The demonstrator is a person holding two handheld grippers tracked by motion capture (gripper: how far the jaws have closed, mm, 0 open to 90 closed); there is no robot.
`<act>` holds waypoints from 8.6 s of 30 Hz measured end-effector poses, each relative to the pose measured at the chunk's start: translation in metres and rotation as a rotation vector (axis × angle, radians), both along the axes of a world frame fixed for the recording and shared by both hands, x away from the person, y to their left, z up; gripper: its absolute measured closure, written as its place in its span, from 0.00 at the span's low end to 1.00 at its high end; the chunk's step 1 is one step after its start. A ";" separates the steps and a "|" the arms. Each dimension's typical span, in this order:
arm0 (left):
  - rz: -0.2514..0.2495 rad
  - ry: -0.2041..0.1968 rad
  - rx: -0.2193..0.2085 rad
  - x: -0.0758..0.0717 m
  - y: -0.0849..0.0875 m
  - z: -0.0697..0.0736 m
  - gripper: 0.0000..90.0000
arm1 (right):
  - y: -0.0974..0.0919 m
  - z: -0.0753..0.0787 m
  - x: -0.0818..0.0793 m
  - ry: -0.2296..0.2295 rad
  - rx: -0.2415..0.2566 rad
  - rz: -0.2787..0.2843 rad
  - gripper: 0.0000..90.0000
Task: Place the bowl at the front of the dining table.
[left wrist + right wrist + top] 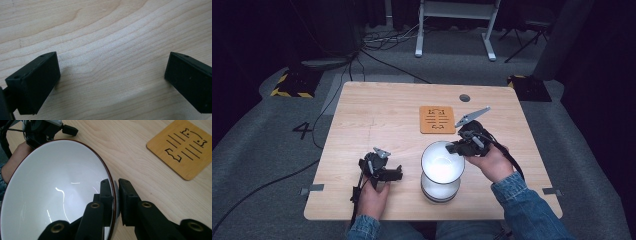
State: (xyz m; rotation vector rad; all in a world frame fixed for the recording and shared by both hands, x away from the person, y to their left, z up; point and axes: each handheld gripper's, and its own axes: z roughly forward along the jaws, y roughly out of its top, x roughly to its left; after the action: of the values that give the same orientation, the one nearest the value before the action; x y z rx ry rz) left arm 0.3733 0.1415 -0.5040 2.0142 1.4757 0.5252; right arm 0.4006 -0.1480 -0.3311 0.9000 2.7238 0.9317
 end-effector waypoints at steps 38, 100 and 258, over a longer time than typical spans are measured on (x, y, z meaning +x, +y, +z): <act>-0.015 0.002 -0.001 -0.007 0.002 0.000 0.00 | -0.005 0.037 0.101 -0.036 0.097 -0.278 0.91; -0.021 0.003 -0.004 -0.005 0.002 0.000 0.00 | 0.016 -0.061 0.228 0.089 0.048 -0.688 0.91; -0.018 0.003 -0.008 -0.002 0.000 0.000 0.00 | -0.126 -0.078 0.001 -0.014 -0.035 -0.205 0.55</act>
State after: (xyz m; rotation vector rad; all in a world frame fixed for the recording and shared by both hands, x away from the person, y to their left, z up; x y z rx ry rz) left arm 0.3712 0.1418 -0.5041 2.0214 1.4572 0.5085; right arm 0.4012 -0.2740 -0.4090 1.1350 2.5661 0.8437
